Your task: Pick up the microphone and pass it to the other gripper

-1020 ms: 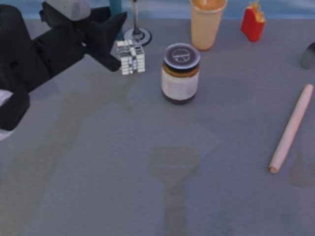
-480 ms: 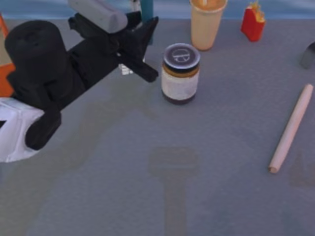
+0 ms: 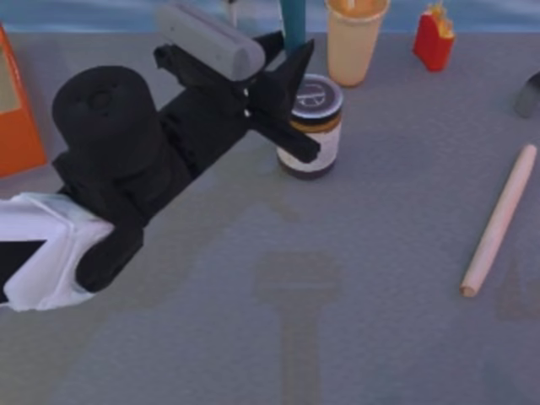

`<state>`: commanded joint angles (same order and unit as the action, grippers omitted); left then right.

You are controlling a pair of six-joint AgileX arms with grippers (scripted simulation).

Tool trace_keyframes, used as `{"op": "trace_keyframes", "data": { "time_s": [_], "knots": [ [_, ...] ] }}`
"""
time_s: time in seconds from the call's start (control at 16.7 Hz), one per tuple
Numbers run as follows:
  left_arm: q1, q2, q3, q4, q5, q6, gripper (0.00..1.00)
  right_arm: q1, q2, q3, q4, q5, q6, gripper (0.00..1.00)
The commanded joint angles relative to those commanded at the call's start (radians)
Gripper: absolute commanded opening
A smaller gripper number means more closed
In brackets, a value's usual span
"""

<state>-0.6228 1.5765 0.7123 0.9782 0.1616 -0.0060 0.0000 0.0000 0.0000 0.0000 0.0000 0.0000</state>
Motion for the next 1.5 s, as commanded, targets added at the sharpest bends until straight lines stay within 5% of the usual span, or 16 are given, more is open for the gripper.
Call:
{"op": "trace_keyframes", "data": {
  "time_s": [0.48, 0.66, 1.5],
  "knots": [
    [0.0, 0.0, 0.0, 0.0, 0.0, 0.0, 0.0, 0.001, 0.001, 0.001, 0.001, -0.001, 0.0, 1.0],
    [0.0, 0.0, 0.0, 0.0, 0.0, 0.0, 0.0, 0.034, 0.066, 0.05, 0.03, -0.036, 0.001, 1.0],
    [0.0, 0.0, 0.0, 0.0, 0.0, 0.0, 0.0, 0.38, 1.064, 0.654, 0.383, -0.413, -0.056, 1.0]
  ]
}}
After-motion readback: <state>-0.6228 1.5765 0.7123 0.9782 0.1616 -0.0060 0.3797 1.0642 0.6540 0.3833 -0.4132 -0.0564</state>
